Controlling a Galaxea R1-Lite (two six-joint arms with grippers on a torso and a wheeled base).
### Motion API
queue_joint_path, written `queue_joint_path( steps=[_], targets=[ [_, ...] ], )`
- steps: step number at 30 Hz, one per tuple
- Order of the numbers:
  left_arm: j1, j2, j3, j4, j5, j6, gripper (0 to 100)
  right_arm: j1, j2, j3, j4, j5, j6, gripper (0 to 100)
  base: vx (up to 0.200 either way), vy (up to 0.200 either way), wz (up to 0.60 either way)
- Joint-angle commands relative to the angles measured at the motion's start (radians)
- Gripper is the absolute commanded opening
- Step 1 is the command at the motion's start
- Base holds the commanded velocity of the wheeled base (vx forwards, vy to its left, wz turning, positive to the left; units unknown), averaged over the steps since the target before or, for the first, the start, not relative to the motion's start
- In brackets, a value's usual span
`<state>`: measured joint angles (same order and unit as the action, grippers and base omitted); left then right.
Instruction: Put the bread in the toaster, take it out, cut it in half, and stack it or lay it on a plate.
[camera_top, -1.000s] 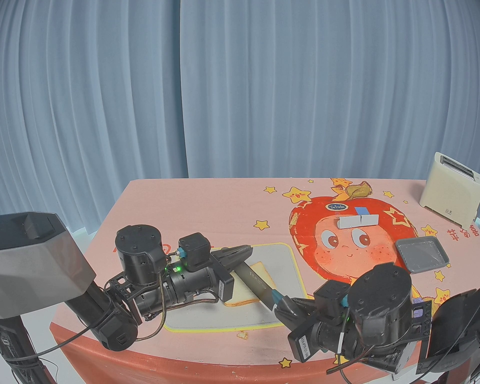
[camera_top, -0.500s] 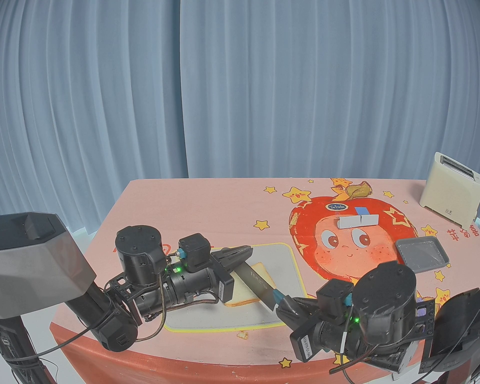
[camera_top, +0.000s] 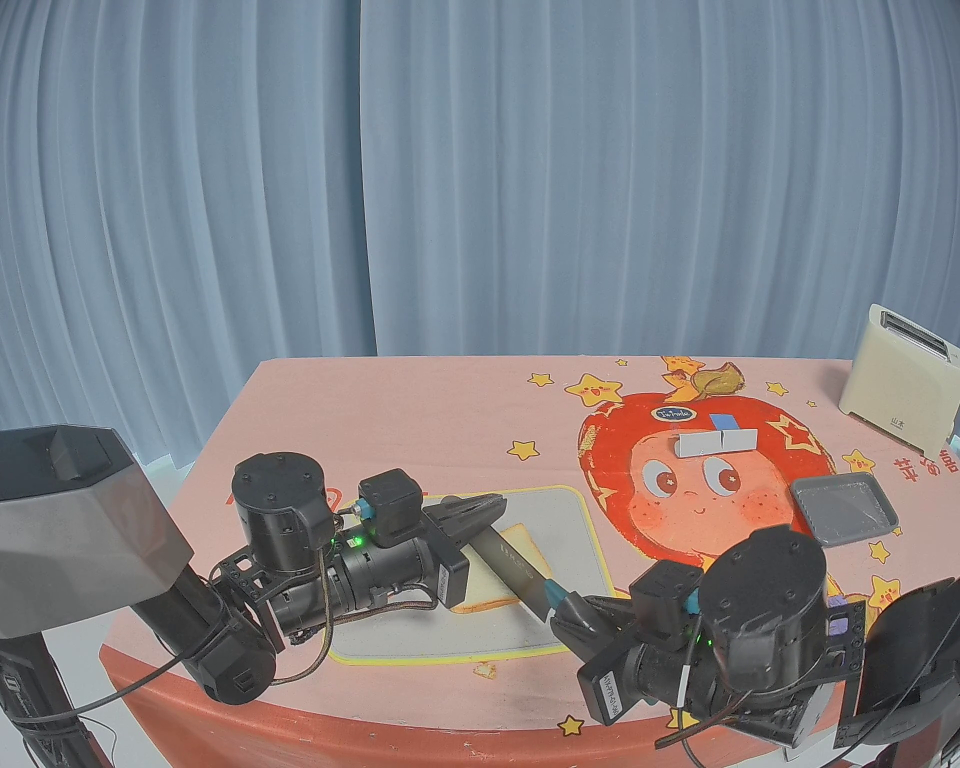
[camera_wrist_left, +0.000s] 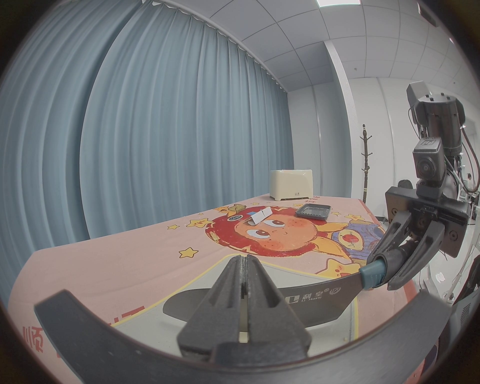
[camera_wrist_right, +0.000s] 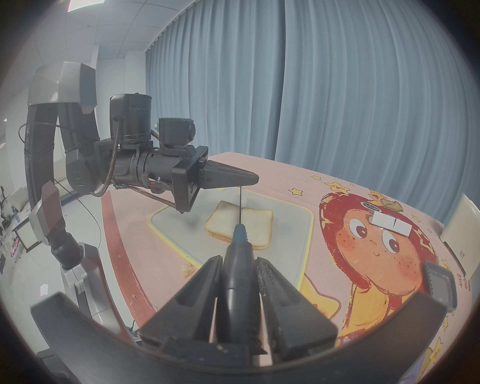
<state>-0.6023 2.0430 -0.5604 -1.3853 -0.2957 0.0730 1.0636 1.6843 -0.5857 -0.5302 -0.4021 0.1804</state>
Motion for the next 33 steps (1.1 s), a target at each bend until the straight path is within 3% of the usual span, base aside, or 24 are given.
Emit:
queue_joint_path(
  steps=[1,33],
  targets=[
    [-0.001,-0.003,0.005,-0.003,0.000,-0.001,0,0.002,0.005,0.003,0.001,-0.001,0.001,0,0.000,0.000,0.00],
    [0.001,0.009,-0.003,-0.038,0.000,-0.002,0,0.002,0.005,0.001,0.001,0.000,0.002,0,0.000,0.000,0.00]
  ],
)
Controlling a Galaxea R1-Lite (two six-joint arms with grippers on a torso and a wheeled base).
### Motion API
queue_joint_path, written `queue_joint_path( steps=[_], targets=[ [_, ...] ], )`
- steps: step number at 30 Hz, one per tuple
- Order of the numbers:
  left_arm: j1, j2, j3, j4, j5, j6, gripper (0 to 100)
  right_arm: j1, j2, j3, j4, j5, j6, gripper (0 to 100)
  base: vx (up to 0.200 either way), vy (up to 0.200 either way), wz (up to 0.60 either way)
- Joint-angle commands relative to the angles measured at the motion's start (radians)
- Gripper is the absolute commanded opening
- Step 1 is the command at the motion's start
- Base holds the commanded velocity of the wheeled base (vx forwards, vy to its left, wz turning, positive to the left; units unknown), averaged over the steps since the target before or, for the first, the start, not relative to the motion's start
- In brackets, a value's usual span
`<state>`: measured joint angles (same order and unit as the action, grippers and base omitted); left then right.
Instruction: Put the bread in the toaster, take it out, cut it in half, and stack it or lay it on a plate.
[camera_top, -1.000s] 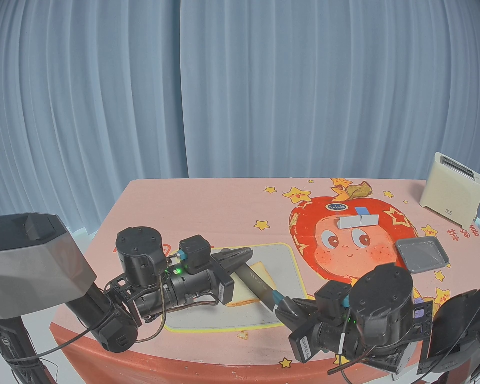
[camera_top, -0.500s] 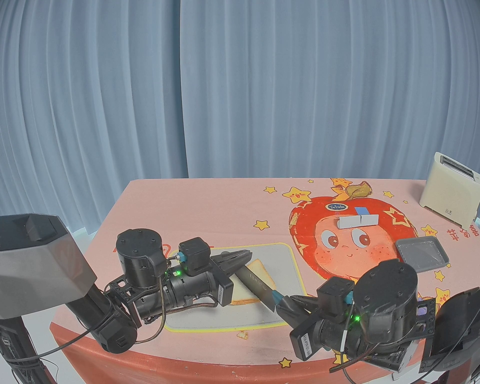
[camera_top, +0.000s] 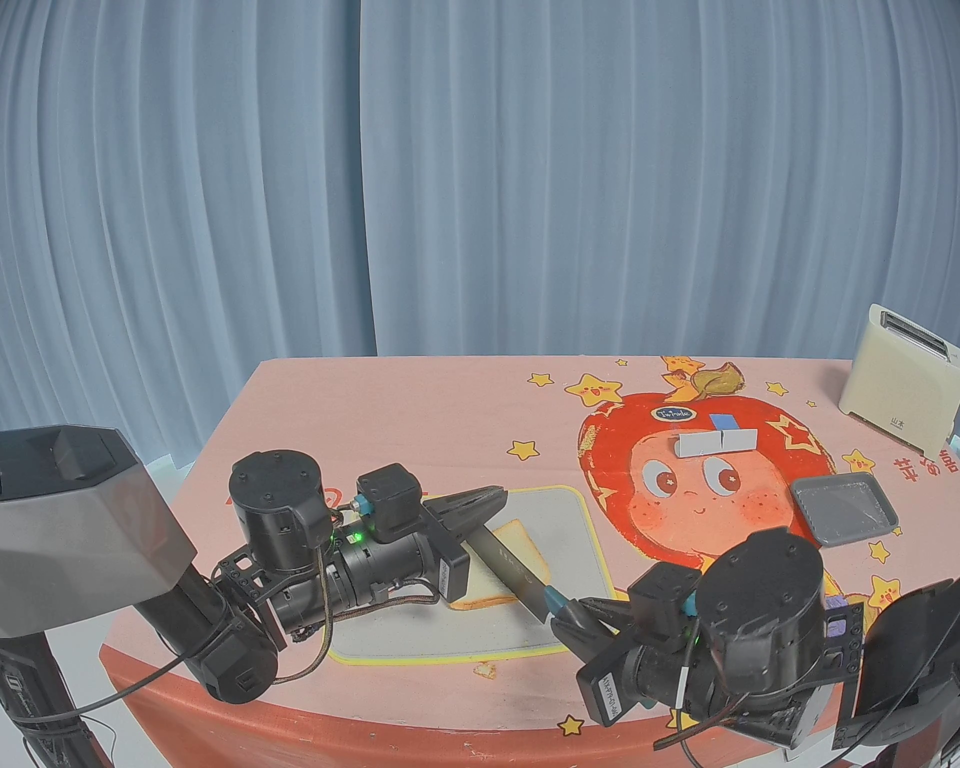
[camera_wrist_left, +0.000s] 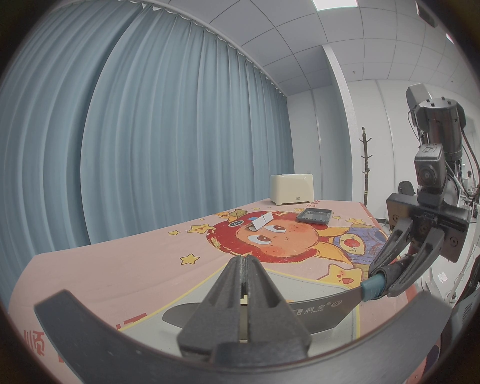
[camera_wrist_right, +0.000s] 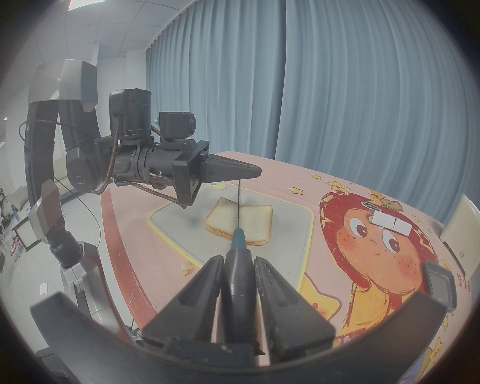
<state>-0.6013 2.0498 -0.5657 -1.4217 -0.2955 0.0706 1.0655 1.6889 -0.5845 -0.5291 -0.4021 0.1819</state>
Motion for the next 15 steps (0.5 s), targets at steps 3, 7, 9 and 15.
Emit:
queue_joint_path(
  steps=[3,7,9,15],
  targets=[
    [0.000,0.015,0.001,-0.002,0.001,0.000,0,0.001,0.002,-0.002,0.000,0.000,0.001,0,0.000,0.000,0.00],
    [-0.002,0.050,0.004,-0.017,0.001,0.000,0,0.001,0.000,-0.002,0.000,0.000,0.001,0,0.000,0.000,0.00],
    [0.000,0.053,0.004,-0.022,0.001,0.000,0,0.001,-0.002,-0.003,-0.002,0.000,0.001,0,0.000,0.000,0.00],
    [0.000,0.050,0.007,-0.022,0.001,0.000,0,0.001,-0.006,-0.006,-0.002,-0.001,0.001,0,0.000,0.000,0.00]
  ],
)
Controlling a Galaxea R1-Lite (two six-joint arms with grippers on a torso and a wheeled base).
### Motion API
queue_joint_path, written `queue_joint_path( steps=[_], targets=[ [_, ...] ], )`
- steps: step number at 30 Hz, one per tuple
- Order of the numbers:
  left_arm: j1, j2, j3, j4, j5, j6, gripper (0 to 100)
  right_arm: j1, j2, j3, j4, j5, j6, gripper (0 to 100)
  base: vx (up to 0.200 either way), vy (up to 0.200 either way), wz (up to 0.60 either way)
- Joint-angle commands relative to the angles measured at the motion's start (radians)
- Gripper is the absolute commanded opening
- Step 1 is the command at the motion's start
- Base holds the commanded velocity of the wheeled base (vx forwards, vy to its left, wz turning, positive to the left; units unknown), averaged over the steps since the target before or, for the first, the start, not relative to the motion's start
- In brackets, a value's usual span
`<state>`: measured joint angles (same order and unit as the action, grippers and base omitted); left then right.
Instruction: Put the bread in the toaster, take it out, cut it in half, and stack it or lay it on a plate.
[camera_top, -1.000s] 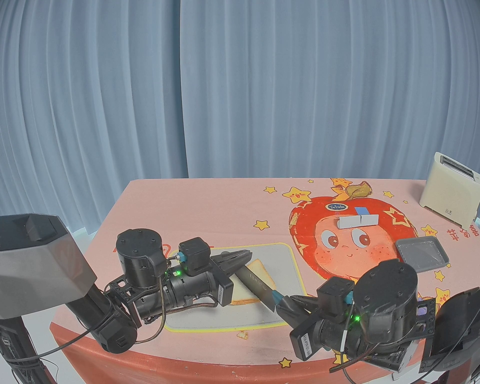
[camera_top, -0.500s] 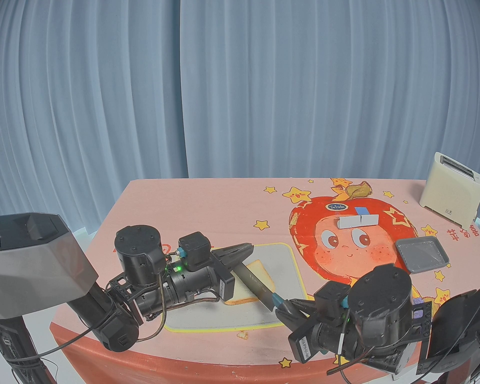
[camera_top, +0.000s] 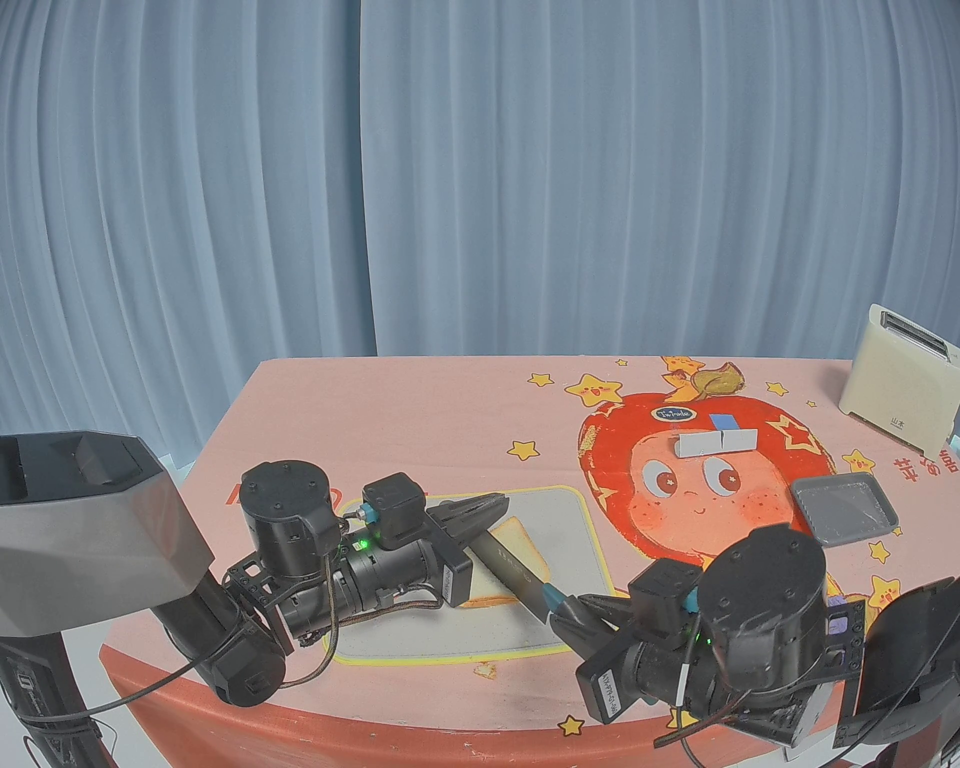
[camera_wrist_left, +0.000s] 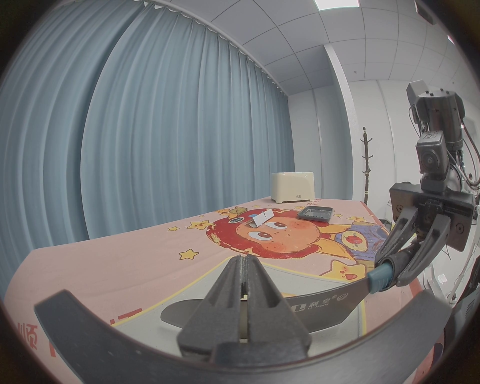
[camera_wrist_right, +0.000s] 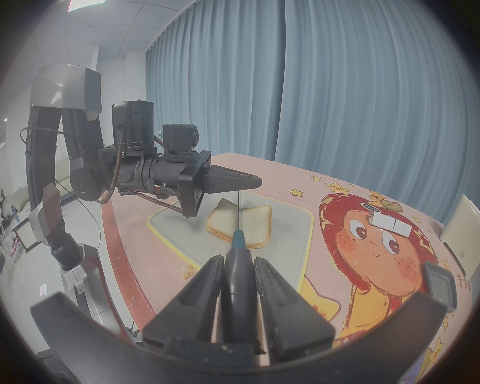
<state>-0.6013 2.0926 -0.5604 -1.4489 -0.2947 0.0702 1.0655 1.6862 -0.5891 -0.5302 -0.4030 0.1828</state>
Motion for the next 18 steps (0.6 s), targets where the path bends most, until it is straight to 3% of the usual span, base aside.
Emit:
queue_joint_path(
  steps=[1,18],
  targets=[
    [0.000,0.007,0.007,0.005,0.000,0.000,0,0.001,-0.005,-0.001,-0.001,0.000,0.000,0,0.000,0.000,0.00],
    [0.000,0.009,0.005,0.005,0.000,0.000,0,0.002,-0.008,-0.006,-0.001,-0.008,0.004,0,0.000,0.000,0.00]
  ],
)
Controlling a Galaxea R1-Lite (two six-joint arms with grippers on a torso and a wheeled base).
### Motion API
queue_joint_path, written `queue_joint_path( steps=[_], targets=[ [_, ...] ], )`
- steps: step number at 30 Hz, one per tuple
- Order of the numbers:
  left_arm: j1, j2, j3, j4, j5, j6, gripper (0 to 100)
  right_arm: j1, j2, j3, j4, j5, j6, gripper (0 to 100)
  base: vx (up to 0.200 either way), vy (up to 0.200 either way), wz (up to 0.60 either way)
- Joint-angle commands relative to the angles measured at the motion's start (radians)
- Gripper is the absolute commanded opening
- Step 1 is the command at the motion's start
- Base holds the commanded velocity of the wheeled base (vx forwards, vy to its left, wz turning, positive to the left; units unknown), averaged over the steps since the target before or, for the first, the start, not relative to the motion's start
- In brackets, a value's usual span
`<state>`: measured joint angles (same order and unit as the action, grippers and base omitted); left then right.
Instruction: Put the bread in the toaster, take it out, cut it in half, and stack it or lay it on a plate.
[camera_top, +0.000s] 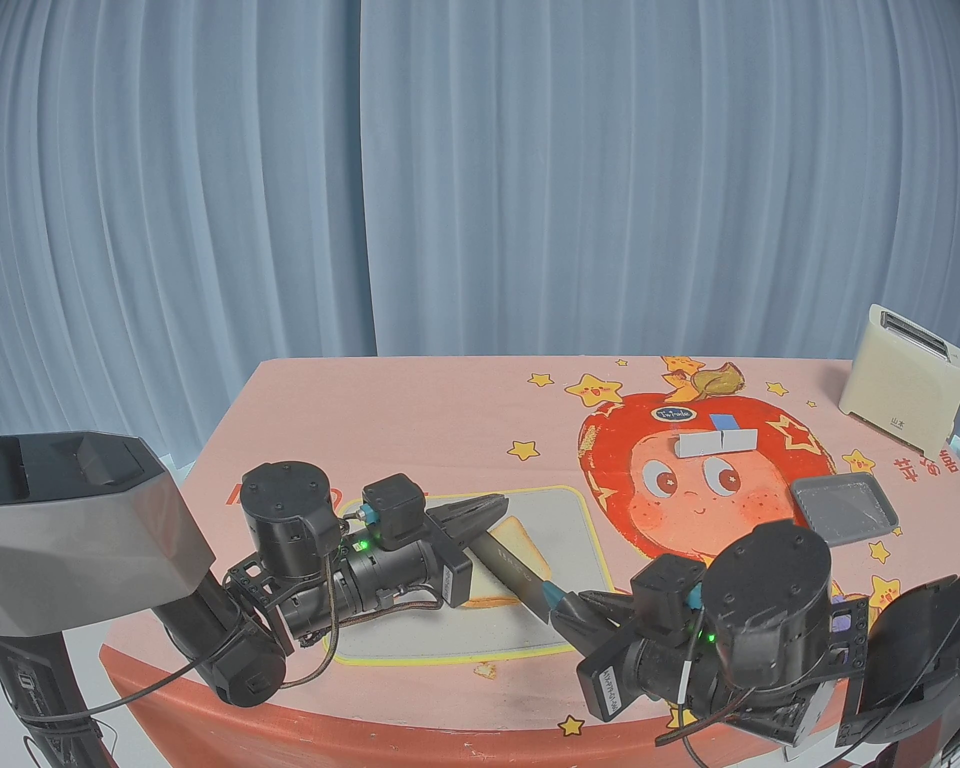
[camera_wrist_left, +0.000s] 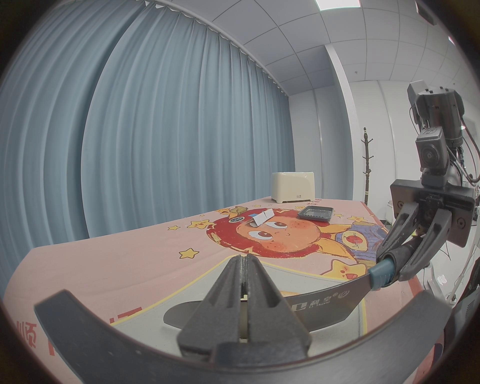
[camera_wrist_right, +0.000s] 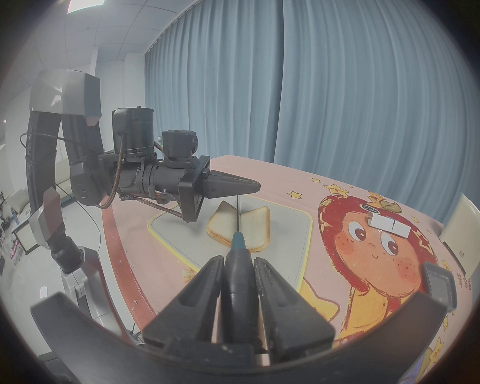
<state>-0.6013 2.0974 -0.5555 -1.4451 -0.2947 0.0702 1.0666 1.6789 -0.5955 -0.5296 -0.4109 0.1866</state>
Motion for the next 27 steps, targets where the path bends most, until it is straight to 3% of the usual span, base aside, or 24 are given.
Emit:
queue_joint_path(
  steps=[1,14,15,27],
  targets=[
    [0.000,0.004,0.002,0.002,-0.001,0.000,0,0.001,-0.001,0.000,-0.001,0.000,0.001,0,0.000,0.000,0.00],
    [0.000,0.006,0.003,0.002,0.000,0.000,0,0.003,0.002,0.005,-0.001,-0.023,0.001,0,0.000,0.000,0.00],
    [0.000,0.006,0.003,0.000,0.000,0.000,0,0.003,0.002,0.005,-0.001,-0.026,-0.001,100,0.000,0.000,0.00],
    [-0.002,0.006,0.003,0.000,0.000,0.000,0,0.001,-0.011,0.000,-0.023,-0.016,0.005,100,0.000,0.000,0.00]
  ],
)
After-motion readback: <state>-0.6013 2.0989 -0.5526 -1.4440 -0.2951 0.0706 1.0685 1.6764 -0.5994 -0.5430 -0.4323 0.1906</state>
